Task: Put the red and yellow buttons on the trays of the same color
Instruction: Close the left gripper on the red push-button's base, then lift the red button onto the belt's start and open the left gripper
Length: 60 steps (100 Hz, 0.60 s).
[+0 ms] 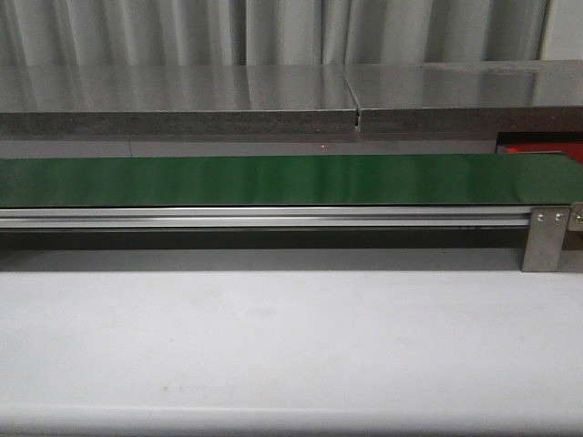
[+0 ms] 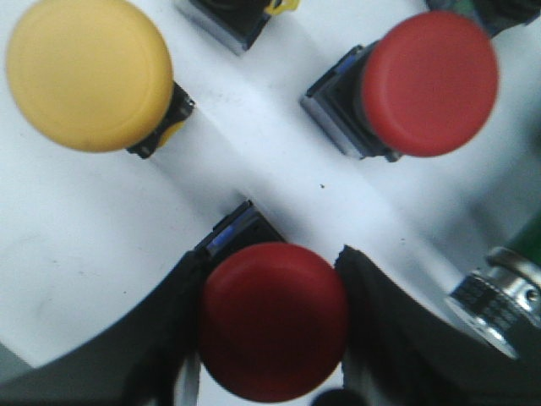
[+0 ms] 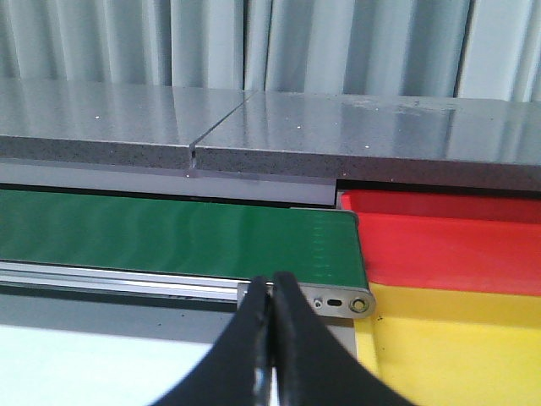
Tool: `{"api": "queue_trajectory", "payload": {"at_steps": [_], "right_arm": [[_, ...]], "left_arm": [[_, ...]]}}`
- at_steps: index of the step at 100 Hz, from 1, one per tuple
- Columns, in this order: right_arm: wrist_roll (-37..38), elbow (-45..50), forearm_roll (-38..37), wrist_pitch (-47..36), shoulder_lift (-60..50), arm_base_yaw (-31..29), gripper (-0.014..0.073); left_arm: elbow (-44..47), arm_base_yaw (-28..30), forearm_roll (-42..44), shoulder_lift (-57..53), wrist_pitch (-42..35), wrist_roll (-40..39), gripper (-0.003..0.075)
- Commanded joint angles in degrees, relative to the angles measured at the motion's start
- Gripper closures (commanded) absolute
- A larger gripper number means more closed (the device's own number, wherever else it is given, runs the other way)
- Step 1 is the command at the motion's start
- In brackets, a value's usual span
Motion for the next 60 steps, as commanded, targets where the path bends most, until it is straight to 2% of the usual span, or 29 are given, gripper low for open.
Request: {"api": "queue_trajectory", "payload": {"at_steps": [1, 29, 60], "right_arm": [[-0.1, -1.0, -0.7, -4.7, -0.1, 0.0, 0.0660], [-0.1, -1.0, -0.7, -4.7, -0.1, 0.0, 0.0660], [-0.1, -1.0, -0.7, -4.7, -0.1, 0.0, 0.0660]], "left_arm": [[-1.5, 0.1, -0.9, -7.1, -1.1, 0.1, 0.0739], [-2.5, -2.5, -3.4, -15.8, 0.1, 3.7, 0.0739], [-13.7, -11.0, -3.6, -9.7, 4.9, 6.9, 0.0739]]}}
